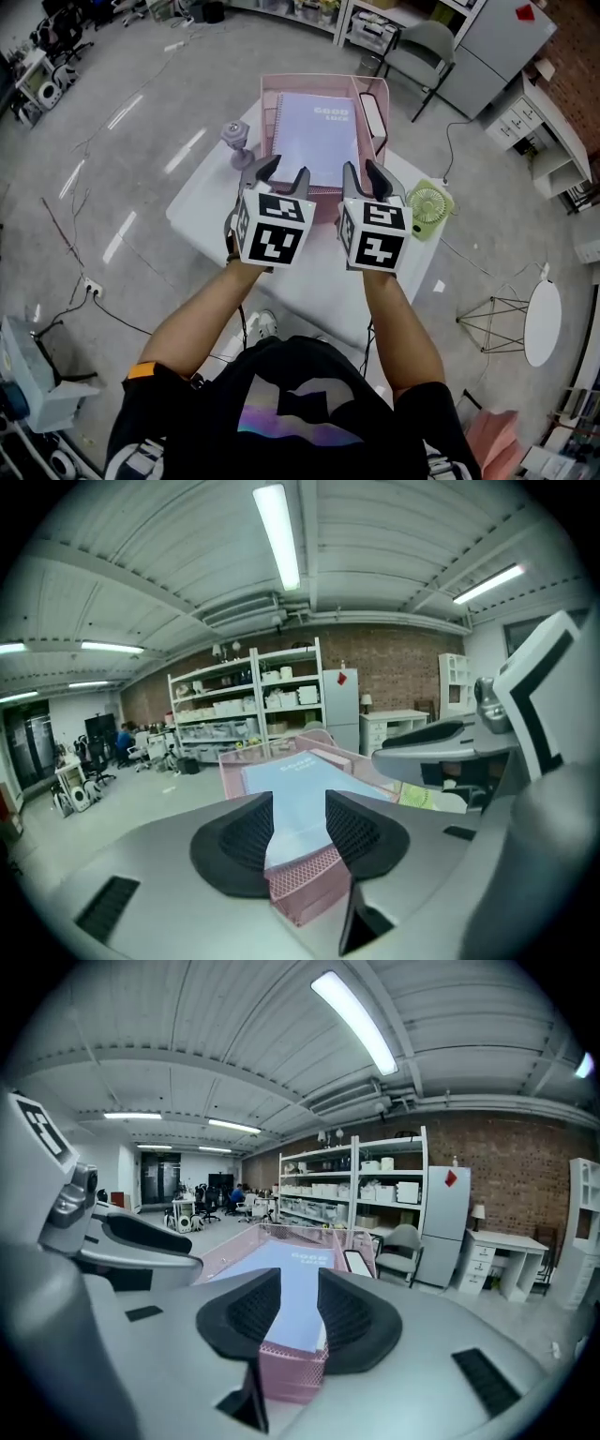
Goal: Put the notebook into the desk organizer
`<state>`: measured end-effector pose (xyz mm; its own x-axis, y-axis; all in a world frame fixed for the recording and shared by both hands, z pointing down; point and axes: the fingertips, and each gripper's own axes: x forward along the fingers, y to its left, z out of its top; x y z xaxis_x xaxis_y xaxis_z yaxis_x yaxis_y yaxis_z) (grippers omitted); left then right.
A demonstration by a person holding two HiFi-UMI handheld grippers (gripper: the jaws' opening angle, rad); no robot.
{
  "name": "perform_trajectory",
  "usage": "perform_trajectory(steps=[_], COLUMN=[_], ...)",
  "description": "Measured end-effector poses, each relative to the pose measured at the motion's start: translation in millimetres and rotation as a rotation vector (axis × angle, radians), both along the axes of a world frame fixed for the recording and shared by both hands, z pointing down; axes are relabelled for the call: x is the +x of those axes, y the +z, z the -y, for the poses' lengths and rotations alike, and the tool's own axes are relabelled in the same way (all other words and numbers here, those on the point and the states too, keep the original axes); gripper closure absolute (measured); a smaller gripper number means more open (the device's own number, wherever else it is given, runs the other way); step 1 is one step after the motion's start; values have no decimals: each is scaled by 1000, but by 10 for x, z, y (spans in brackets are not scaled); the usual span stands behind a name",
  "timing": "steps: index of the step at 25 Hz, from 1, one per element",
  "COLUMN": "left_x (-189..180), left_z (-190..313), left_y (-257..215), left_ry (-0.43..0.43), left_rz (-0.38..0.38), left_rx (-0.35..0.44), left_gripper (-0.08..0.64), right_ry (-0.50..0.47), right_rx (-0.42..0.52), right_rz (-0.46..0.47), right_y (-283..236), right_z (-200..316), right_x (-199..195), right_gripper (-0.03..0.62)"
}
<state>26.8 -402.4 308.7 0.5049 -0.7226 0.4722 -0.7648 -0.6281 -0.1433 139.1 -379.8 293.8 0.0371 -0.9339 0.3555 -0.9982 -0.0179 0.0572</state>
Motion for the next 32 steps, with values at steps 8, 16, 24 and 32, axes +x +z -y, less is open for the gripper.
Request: perform_trajectory(steps=[8,16,24,32], left_x=[18,-50,-47,-215], left_z=[-631,-1536,-2456,-3152], left_y=[-167,-184,-127,86], left_ry=[-33,-68,-133,-120], left_rz=[-151,-287,-277,-250], left_rx=[82,110,161,163], left_gripper=[551,552,552,552], right_ry=[-82,-214,-296,-306], right_rx=[102,152,148,109], right_rz=[68,103,110,156], right_y=[-19,-90,104,328], right_z=[-656,-1483,-2292,-2856], right_x=[-27,-214,-196,-357], right_gripper=[569,575,575,575])
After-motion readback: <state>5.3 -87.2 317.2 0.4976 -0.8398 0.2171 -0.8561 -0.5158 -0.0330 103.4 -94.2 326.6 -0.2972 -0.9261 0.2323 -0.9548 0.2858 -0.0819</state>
